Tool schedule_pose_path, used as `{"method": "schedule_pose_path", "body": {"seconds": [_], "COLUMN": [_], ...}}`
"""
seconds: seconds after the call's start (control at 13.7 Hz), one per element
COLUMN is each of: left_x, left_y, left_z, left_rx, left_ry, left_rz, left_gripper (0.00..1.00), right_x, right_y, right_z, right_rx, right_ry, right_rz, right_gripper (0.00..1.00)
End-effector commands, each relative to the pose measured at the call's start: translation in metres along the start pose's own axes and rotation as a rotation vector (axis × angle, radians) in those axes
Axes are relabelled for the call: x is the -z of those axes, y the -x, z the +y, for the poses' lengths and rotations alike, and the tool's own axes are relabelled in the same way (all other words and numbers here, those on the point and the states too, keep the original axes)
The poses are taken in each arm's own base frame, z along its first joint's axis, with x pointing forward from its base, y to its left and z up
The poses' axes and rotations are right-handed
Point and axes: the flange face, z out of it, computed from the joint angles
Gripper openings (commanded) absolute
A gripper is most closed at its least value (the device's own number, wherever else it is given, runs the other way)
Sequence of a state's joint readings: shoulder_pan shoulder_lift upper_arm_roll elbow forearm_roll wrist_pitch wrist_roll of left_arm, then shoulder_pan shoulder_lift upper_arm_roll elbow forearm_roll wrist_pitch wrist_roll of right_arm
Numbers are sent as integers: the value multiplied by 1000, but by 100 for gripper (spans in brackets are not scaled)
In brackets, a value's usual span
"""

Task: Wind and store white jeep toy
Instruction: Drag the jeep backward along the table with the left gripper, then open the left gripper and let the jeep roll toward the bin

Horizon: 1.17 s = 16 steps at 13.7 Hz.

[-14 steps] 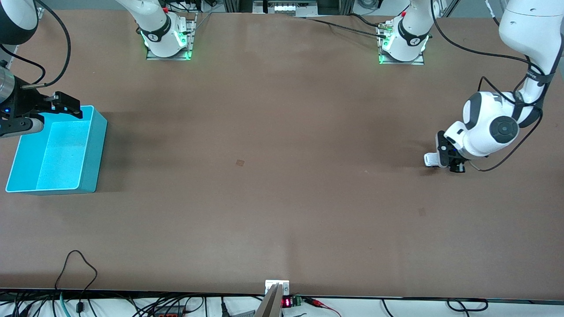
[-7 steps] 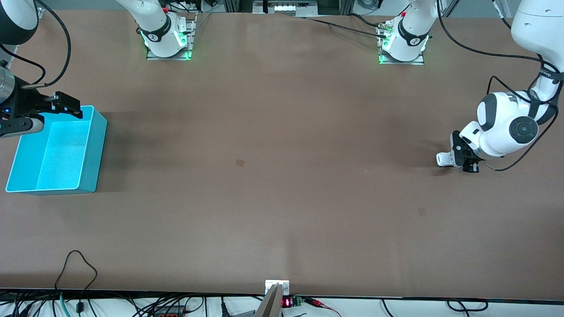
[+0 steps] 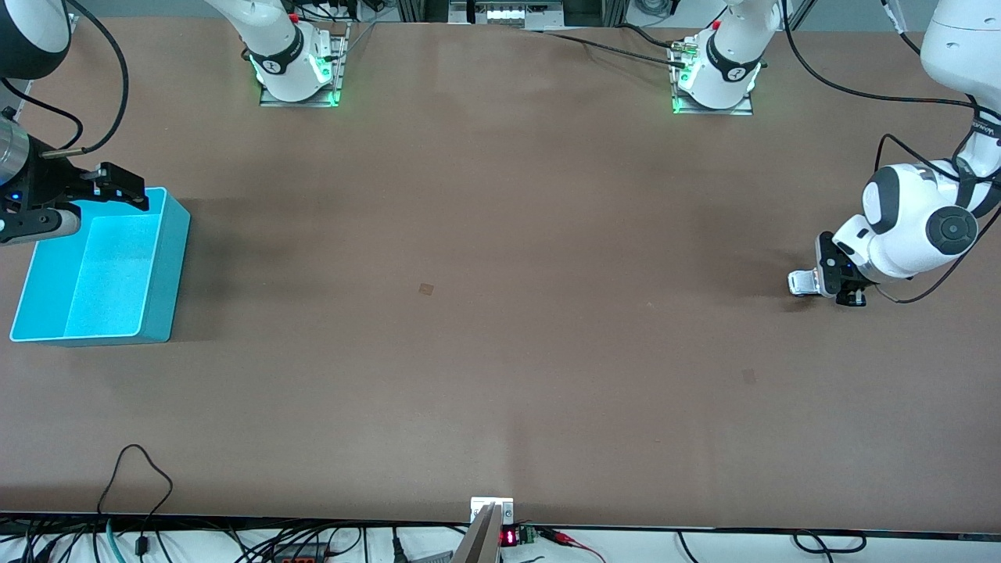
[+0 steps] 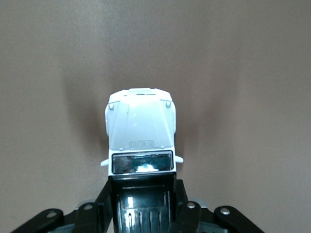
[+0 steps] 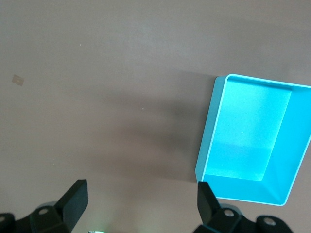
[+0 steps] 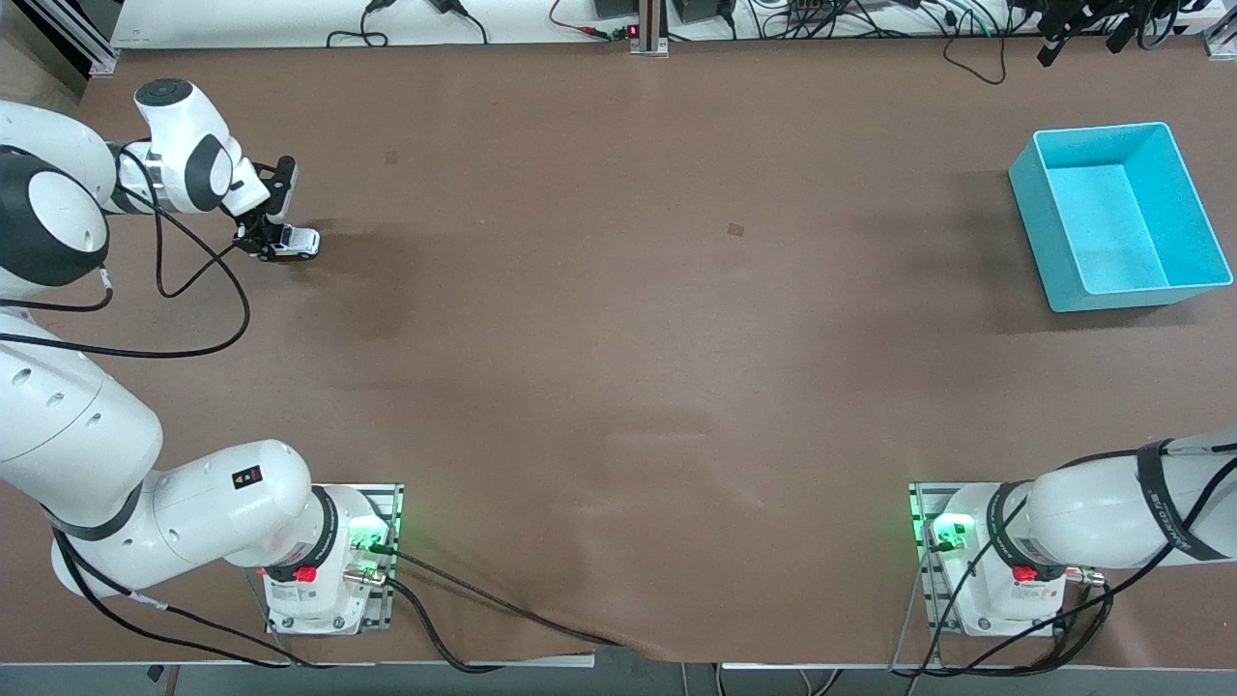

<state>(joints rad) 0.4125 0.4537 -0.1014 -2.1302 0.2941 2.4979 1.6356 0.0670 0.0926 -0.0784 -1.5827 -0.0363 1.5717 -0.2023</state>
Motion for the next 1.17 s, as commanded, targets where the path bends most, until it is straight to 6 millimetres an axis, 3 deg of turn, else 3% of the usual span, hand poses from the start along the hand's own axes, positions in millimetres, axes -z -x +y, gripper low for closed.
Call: {"method": "schedule_pose_path", "body": {"seconds": [0.0, 0.29, 0.44, 0.8, 1.1], "left_x": [-32, 57, 86, 118, 139], "left_y": [6, 4, 1, 0, -18], "left_z": [-5, -35, -41, -39, -44], "left_rx": [-8, -22, -30, 11, -16], "left_ry": [26, 43, 39, 5, -30], "left_rz": [52, 62, 48, 74, 66], "left_gripper": [100, 100, 100, 100, 100], "right_x": [3, 3, 3, 4, 3], "right_y": [1, 2, 2, 2, 1], "right_z": [-2, -2, -2, -2, -2], "right_rx": [14, 14, 14, 14, 14], "right_ry": [-5, -5, -5, -5, -5], "right_rz": [-3, -4, -4, -3, -3], "right_gripper": [100, 100, 100, 100, 100]}}
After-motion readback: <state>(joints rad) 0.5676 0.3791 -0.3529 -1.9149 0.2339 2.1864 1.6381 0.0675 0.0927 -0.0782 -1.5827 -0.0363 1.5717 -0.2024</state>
